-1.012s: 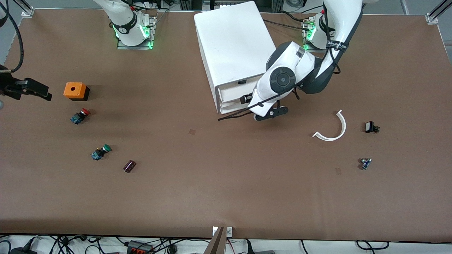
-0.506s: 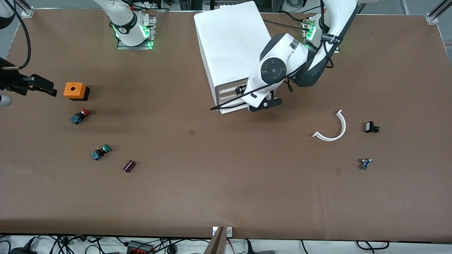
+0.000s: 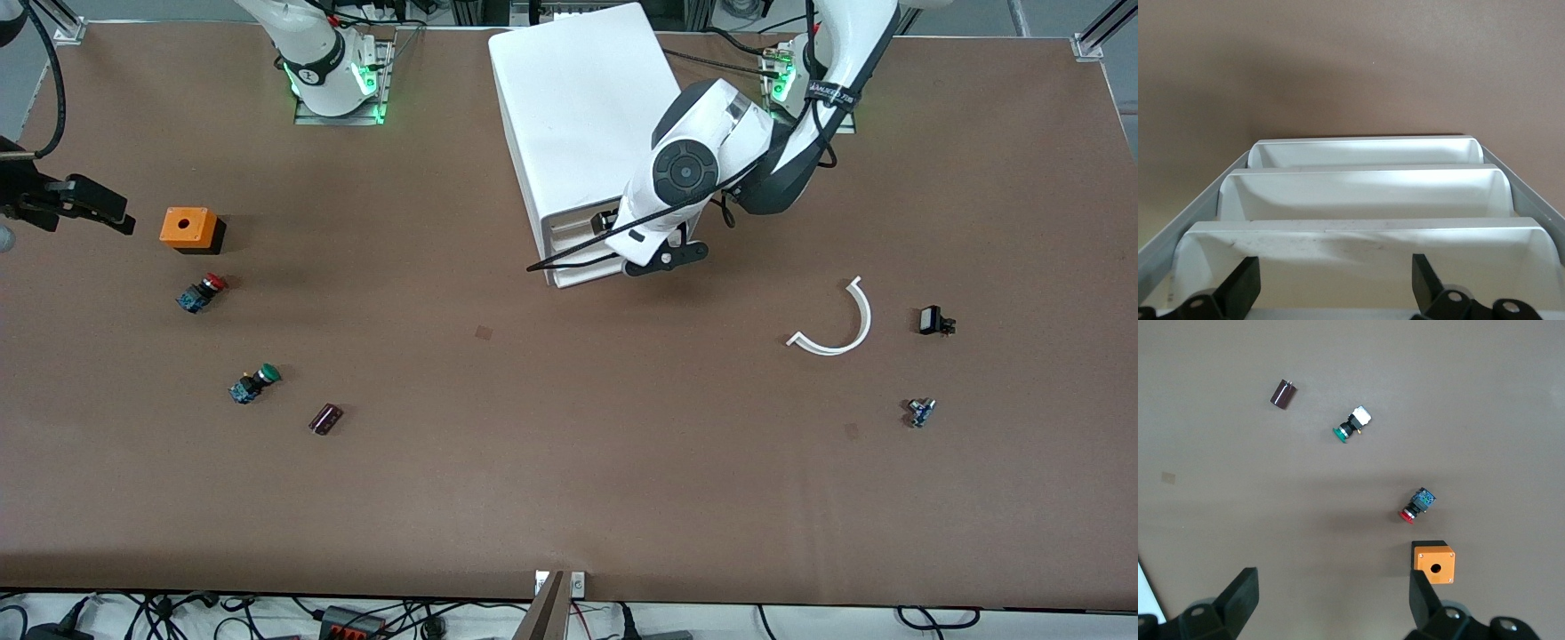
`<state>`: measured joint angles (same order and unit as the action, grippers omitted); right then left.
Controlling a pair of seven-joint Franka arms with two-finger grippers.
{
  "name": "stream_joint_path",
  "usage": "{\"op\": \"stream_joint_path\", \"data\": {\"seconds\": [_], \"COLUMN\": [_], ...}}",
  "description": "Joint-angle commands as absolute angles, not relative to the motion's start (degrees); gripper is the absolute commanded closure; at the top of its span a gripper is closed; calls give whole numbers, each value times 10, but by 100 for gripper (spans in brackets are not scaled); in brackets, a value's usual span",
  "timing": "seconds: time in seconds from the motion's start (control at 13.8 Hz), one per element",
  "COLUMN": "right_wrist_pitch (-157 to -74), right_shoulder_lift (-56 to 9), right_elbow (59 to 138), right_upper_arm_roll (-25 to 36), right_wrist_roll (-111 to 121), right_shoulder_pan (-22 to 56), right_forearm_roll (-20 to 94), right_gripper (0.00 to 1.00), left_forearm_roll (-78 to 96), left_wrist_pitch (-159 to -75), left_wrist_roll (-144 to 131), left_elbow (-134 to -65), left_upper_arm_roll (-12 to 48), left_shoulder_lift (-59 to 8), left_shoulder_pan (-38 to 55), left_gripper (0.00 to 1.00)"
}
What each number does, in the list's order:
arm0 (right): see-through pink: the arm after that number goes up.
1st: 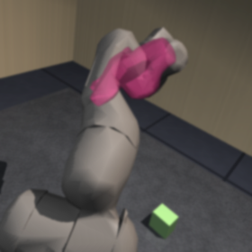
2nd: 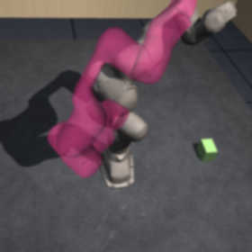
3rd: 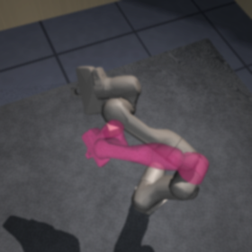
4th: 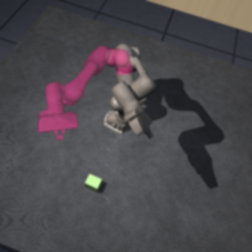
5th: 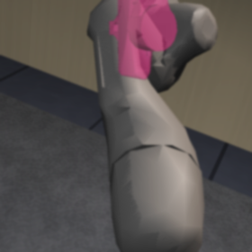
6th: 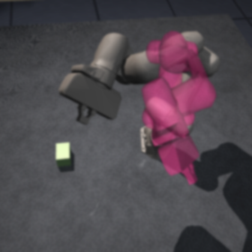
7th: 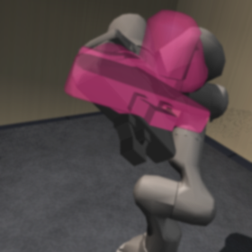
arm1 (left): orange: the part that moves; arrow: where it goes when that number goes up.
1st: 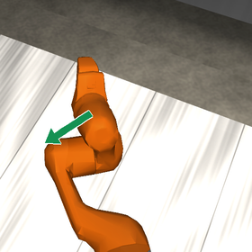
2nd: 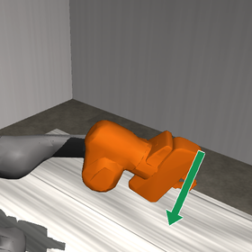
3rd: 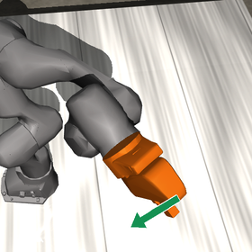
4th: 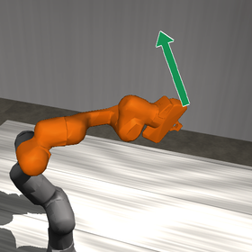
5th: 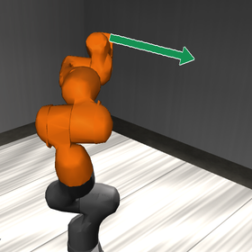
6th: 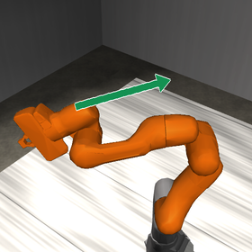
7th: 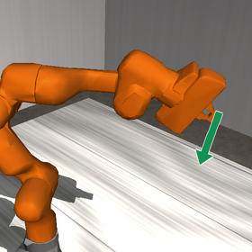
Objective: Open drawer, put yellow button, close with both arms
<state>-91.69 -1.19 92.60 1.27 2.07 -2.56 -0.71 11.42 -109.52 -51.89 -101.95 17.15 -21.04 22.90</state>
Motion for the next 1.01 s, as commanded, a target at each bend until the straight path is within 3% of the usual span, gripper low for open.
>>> {"op": "stream_joint_path", "data": {"seconds": [0.0, 0.22, 0.51, 0.94], "right_wrist_pitch": [-925, -926, -925, -949], "right_shoulder_lift": [15, 21, 19, 18], "right_elbow": [961, 970, 969, 973], "right_upper_arm_roll": [9, 9, 9, 9], "right_wrist_roll": [15, 13, 18, 23], "right_shoulder_pan": [-30, -30, -30, -29], "right_forearm_roll": [-14, -13, -14, -14], "right_gripper": [0, 0, 0, 0], "left_forearm_roll": [113, 49, -51, -43], "left_wrist_pitch": [-1088, -1072, -952, -853], "left_wrist_roll": [-483, -382, -228, -1], "left_elbow": [-1005, -971, -865, -775], "left_upper_arm_roll": [174, 174, 176, 172], "left_shoulder_lift": [-192, -186, -186, -143], "left_shoulder_pan": [193, 144, 55, -39], "left_gripper": [0, 0, 0, 0]}}
